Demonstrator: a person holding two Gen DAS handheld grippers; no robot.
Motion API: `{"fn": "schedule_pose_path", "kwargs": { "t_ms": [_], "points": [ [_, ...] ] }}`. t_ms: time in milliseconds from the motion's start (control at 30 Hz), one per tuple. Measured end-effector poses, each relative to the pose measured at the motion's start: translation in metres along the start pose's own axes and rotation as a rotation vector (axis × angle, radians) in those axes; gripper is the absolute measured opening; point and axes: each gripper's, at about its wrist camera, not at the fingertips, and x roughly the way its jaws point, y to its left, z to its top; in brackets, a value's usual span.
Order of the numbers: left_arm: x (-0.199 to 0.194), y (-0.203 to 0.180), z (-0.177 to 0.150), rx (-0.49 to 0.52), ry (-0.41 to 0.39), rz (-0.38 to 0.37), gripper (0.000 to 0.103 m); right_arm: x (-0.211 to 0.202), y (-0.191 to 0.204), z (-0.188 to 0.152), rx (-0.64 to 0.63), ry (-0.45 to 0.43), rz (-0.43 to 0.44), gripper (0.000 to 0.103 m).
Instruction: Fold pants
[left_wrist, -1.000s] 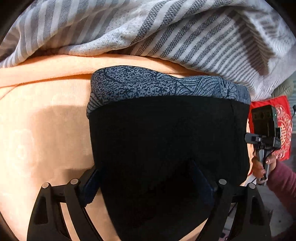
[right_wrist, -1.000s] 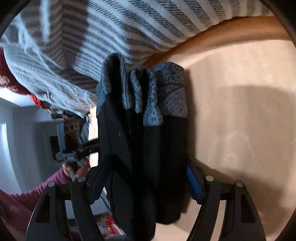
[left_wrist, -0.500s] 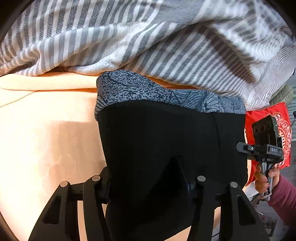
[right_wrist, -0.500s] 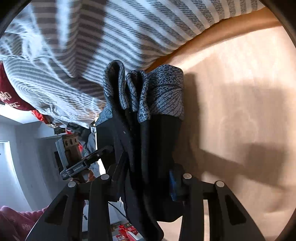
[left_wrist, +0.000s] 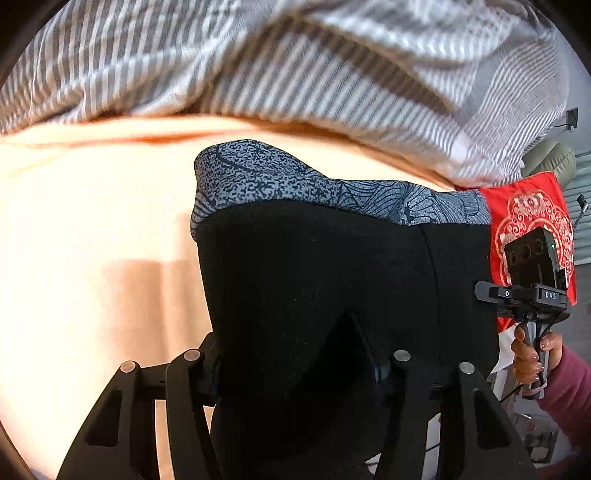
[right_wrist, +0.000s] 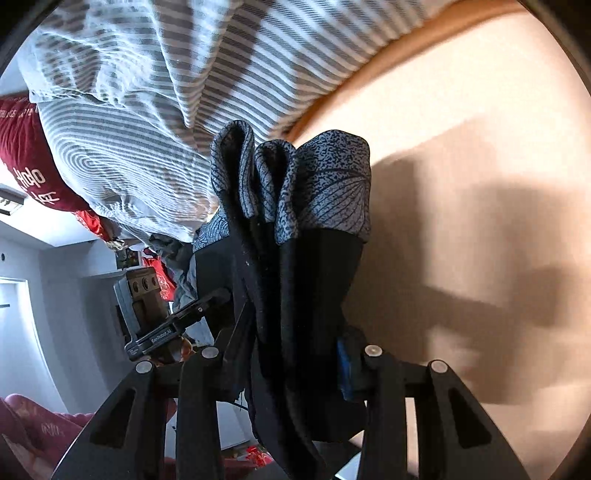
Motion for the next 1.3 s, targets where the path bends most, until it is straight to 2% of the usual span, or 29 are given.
{"fn": "schedule_pose_path", "kwargs": {
  "t_ms": [200, 267, 300, 367, 400, 533, 633, 667, 733, 800, 933, 1067, 1167, 1267, 1300],
  "points": [
    [0.037, -0.006, -0.023, -0.034, 0.052, 0.052, 0.057, -0.002, -0.031, -0.017, 0.015, 0.02, -0.057, 0.041],
    [0.037, -0.008, -0.028, -0.053, 0.028, 0.06, 0.058, 0.004, -0.033, -0.017, 0.004, 0.032, -0.085, 0.042],
    [0.036, -0.009, -0.027, -0.059, 0.021, 0.065, 0.063, 0.006, -0.034, -0.017, -0.007, 0.034, -0.109, 0.045],
    [0.032, -0.009, -0.028, -0.077, 0.011, 0.122, 0.074, 0.004, -0.033, -0.017, -0.012, 0.032, -0.129, 0.05],
    [0.029, -0.01, -0.028, -0.082, 0.002, 0.149, 0.074, 0.002, -0.032, -0.017, -0.01, 0.034, -0.142, 0.053],
    [0.005, -0.009, -0.036, -0.102, -0.024, 0.211, 0.074, -0.011, -0.023, -0.022, -0.014, 0.025, -0.28, 0.054],
    [-0.024, -0.019, -0.042, -0.078, -0.083, 0.272, 0.074, -0.029, -0.01, -0.026, -0.033, -0.005, -0.297, 0.054],
    [-0.029, -0.026, -0.043, -0.071, -0.097, 0.279, 0.074, -0.035, -0.005, -0.027, -0.032, -0.016, -0.302, 0.052],
    [-0.031, -0.033, -0.043, -0.068, -0.102, 0.265, 0.074, -0.044, 0.001, -0.029, -0.043, -0.036, -0.306, 0.035],
    [-0.032, -0.042, -0.05, -0.059, -0.098, 0.253, 0.074, -0.047, 0.013, -0.031, -0.068, -0.051, -0.308, 0.03],
    [-0.007, -0.064, -0.056, -0.008, -0.062, 0.287, 0.074, -0.032, 0.036, -0.04, -0.147, -0.041, -0.346, 0.029],
    [0.021, -0.054, -0.057, -0.014, -0.024, 0.309, 0.074, -0.005, 0.044, -0.052, -0.188, -0.018, -0.426, 0.029],
    [0.033, -0.052, -0.057, 0.012, -0.013, 0.344, 0.074, 0.009, 0.039, -0.058, -0.159, -0.021, -0.446, 0.028],
    [0.041, -0.06, -0.059, 0.064, -0.009, 0.347, 0.089, 0.016, 0.035, -0.06, -0.133, -0.039, -0.483, 0.028],
    [0.044, -0.063, -0.06, 0.08, -0.009, 0.361, 0.089, 0.019, 0.034, -0.06, -0.132, -0.043, -0.495, 0.026]
  ]
}}
